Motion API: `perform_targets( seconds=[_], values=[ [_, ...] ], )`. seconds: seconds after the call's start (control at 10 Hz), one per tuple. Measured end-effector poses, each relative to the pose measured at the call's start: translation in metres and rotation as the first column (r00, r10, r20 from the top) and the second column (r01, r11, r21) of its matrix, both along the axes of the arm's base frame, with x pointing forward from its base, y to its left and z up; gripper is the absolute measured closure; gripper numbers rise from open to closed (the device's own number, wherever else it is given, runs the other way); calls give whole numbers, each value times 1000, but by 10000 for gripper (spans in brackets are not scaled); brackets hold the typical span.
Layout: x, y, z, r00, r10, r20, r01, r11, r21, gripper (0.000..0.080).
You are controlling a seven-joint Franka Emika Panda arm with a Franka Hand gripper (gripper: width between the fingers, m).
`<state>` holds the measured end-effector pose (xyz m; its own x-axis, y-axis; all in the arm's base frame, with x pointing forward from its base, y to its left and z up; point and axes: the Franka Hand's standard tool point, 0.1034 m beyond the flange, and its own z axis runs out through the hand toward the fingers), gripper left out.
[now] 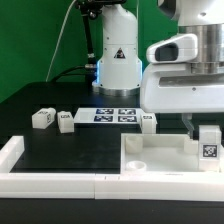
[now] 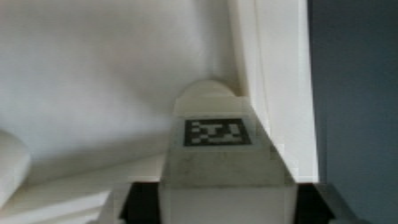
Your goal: Assemble one leg
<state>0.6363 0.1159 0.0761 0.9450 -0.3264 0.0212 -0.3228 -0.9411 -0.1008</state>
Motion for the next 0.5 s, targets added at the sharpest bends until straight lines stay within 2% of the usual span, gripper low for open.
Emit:
perform_targets(
  seconds=[0.2, 0.5],
  values=[
    [0, -1, 0, 942, -334, -37, 334, 942, 21, 508],
    [-2, 0, 0, 779, -621, -85, 625, 780, 25, 508]
  ],
)
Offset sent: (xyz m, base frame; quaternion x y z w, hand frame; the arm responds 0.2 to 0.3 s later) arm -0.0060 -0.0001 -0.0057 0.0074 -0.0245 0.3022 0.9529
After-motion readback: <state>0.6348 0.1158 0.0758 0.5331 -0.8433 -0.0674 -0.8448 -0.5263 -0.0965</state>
